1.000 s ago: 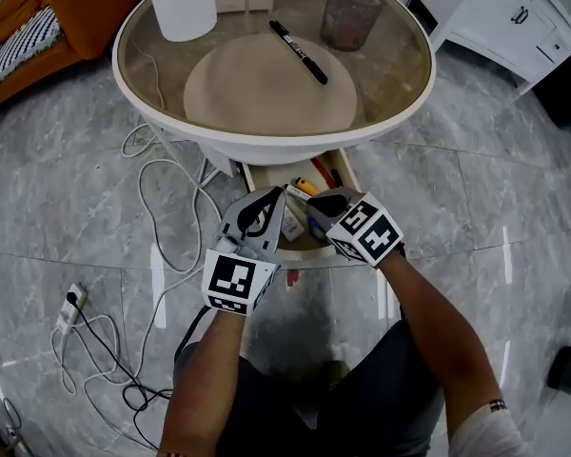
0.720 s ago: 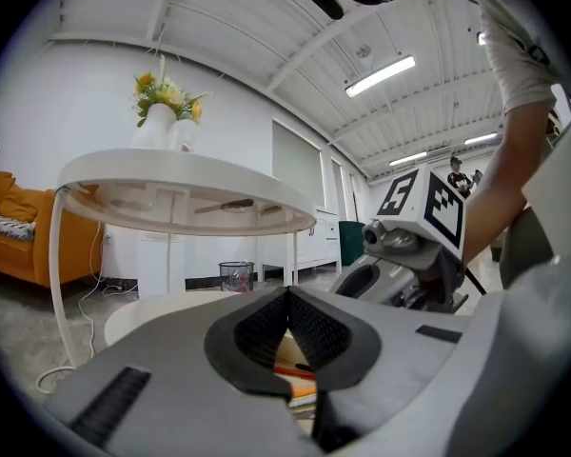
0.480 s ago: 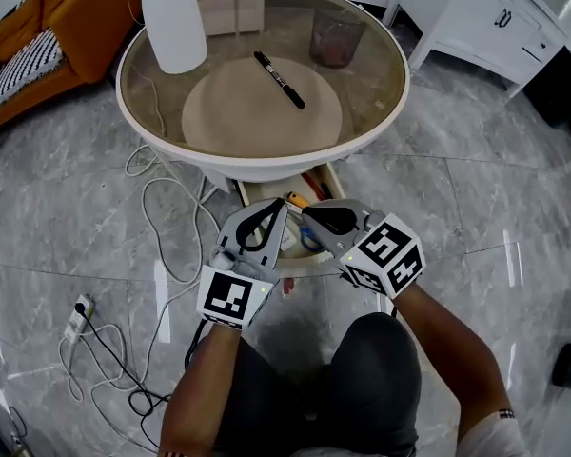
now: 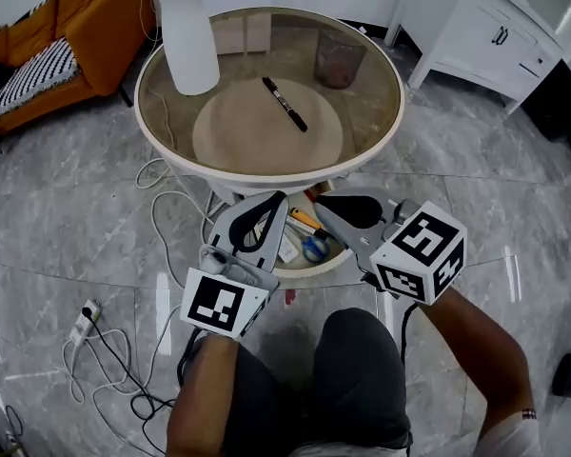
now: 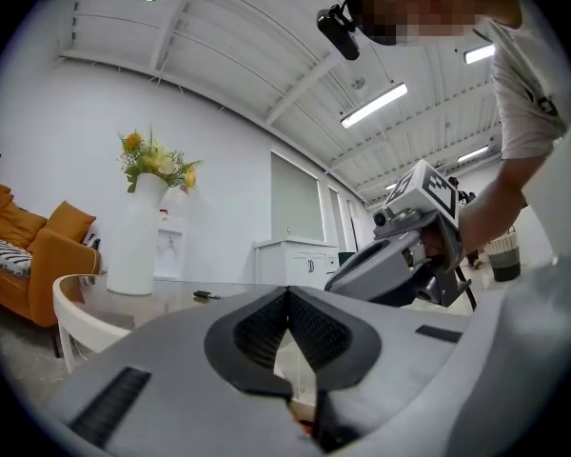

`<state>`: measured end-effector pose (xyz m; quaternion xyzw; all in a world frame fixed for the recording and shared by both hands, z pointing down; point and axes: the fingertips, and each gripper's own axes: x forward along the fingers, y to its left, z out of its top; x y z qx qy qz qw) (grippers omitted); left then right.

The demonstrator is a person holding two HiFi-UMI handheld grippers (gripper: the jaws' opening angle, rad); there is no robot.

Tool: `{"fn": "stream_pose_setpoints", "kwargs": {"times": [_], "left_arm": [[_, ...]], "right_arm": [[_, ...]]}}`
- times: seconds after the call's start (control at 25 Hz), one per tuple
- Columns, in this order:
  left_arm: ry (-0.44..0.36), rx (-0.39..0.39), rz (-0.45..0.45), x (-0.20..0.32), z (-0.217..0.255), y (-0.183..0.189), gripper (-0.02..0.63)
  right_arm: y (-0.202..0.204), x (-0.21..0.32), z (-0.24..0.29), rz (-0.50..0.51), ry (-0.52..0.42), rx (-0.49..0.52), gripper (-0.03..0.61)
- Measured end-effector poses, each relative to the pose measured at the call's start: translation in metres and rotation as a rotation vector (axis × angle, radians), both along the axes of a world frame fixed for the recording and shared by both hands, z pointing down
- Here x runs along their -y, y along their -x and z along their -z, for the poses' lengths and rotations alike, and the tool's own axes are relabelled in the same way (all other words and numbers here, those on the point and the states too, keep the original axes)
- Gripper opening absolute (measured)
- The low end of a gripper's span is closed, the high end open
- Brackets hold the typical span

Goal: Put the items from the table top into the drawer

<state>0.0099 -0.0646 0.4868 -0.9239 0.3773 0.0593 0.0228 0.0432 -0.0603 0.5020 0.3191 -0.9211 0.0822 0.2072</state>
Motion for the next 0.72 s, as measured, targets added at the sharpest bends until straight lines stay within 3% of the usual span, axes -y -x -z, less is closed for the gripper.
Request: {"fn": "stream_pose_setpoints", "kwargs": {"times": [0.24,0.44,0.72], "left_arm": [[0.004,0.004,0.021,0.021,0.028,0.005,0.0],[0.067,-0.032,0.011,0.044,0.044,0.004,0.0],[0.118,-0.015,0.009,0.063,0.042,0.003,0.0]], "right_arm": [[0.0,0.031,0.032,-0.036,0.0,-0.009,0.002],[0.008,0.061,0.052,-0.058,0.009,-0.038,0.002],[0.011,0.114,0.052,-0.108,0.055,-0.123,0.014]]}}
